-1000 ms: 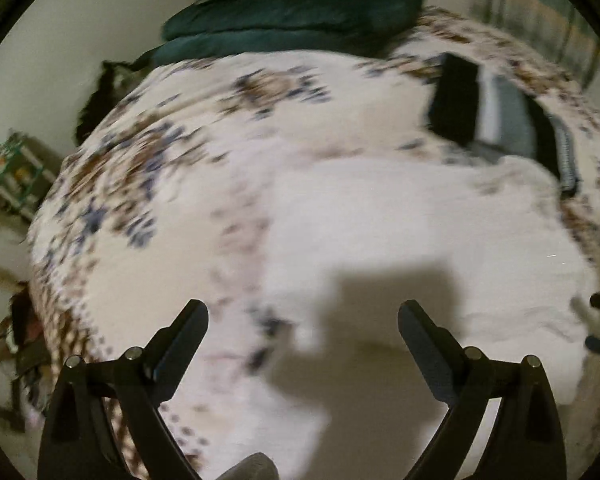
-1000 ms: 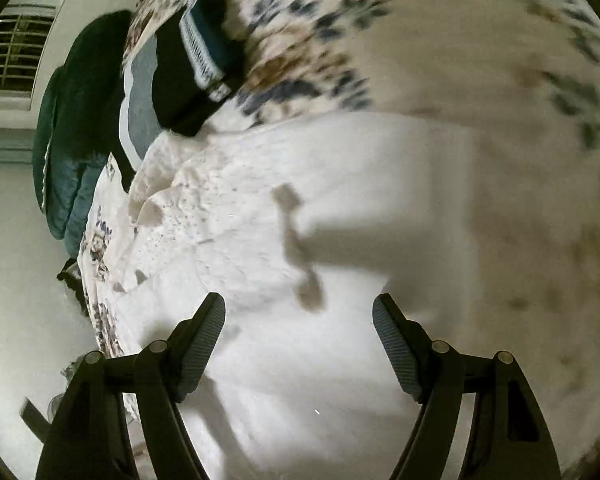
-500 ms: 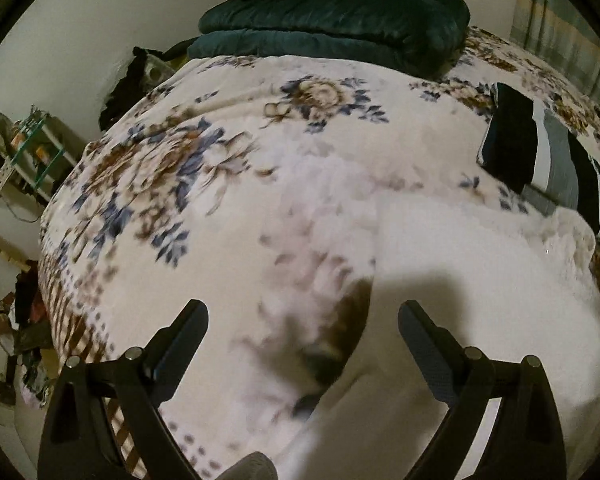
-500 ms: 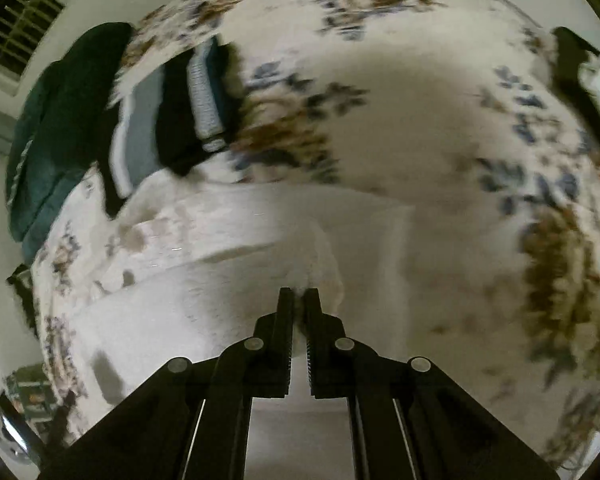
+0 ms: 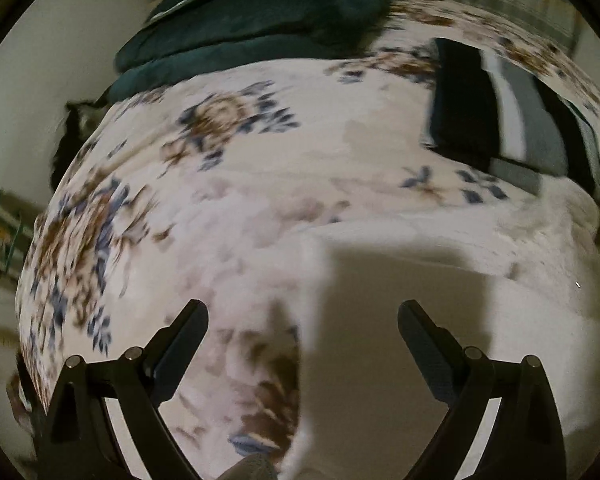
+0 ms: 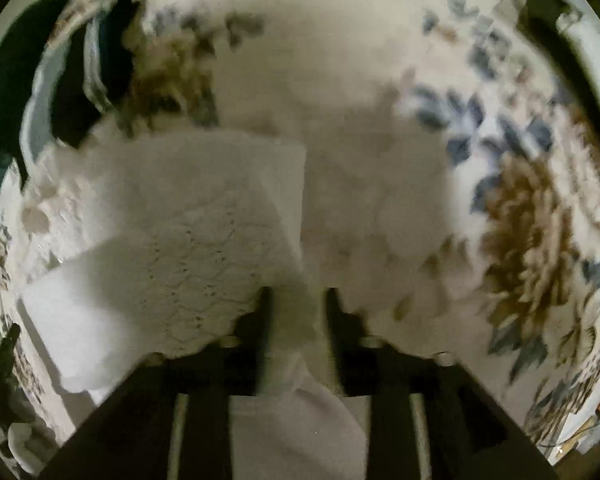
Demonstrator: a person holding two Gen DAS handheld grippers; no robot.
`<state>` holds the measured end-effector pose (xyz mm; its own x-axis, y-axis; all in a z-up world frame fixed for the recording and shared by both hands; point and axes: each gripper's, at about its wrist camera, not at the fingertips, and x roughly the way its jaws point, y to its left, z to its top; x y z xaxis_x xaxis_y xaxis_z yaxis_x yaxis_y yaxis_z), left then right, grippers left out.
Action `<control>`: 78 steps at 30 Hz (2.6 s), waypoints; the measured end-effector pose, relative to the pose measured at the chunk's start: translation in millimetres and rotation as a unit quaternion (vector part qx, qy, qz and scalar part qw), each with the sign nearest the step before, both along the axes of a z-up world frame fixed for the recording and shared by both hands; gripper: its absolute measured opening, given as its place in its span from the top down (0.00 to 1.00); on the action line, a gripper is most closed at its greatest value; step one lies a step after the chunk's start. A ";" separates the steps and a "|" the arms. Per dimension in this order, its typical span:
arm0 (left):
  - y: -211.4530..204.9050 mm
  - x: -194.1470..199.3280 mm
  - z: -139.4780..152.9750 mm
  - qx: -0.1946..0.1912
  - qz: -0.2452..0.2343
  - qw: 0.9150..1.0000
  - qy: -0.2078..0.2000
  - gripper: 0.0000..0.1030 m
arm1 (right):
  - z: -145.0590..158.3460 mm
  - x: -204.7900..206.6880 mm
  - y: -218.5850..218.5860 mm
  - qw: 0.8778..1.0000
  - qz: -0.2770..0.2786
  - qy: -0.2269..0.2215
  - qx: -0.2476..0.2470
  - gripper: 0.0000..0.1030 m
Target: Fold small clothes
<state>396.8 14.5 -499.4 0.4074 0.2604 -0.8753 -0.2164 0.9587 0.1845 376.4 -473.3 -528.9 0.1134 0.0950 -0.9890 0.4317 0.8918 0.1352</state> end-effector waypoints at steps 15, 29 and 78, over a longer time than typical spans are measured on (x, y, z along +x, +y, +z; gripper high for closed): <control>-1.6 -14.1 -11.2 -0.040 -0.013 0.999 0.024 0.06 | -9.4 13.0 15.1 0.996 0.054 0.023 0.073 0.51; -216.3 -231.8 14.0 -0.066 -0.020 0.989 0.133 0.06 | 36.2 -52.1 -136.6 0.970 0.179 0.082 0.141 0.42; -8.8 -334.8 11.2 -0.366 0.210 0.906 -0.014 0.94 | 52.8 211.9 312.5 0.940 0.322 0.041 0.110 0.93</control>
<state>62.0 5.7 -488.2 0.4320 -0.2486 -0.8669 -0.5857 0.6536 -0.4793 588.3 -160.8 -476.1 -0.1140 0.3206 -0.9403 -0.1701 0.9262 0.3365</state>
